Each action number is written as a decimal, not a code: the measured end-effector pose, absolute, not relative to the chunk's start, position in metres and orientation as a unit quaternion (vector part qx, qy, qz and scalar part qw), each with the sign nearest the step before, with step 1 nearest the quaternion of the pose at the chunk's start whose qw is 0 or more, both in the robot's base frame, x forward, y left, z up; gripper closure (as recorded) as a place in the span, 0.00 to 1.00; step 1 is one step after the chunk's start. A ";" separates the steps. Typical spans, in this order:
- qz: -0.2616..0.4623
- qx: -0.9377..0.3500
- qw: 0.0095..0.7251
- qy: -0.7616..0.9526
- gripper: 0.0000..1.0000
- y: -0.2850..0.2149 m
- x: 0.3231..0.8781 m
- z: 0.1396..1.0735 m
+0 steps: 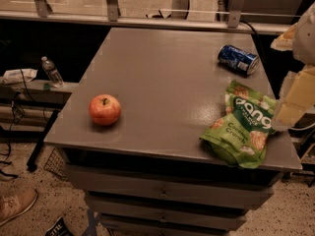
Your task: Move green rice chip bag near apple
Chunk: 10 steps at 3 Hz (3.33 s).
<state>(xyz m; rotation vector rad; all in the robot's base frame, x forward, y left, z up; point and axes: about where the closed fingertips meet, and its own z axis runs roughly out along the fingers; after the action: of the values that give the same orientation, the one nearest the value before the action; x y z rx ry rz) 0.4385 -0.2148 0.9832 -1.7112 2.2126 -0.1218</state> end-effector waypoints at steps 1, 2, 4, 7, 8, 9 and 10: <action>-0.048 -0.603 0.175 0.777 0.00 -0.215 0.437 0.986; -0.039 -0.625 0.187 0.757 0.00 -0.217 0.437 0.967; 0.007 -0.694 0.214 0.688 0.00 -0.212 0.443 0.892; -0.039 -0.777 0.191 0.598 0.00 -0.218 0.470 0.867; -0.040 -0.780 0.190 0.594 0.00 -0.218 0.470 0.867; -0.071 -0.794 0.181 0.576 0.00 -0.226 0.473 0.865; -0.111 -0.819 0.152 0.542 0.00 -0.238 0.477 0.865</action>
Offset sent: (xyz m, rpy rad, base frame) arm -0.0036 -0.0085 -0.0660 0.0682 -0.0419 0.2077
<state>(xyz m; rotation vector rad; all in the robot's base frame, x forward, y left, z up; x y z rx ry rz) 0.4774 -0.2378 0.8653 -2.3504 1.5568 -0.3188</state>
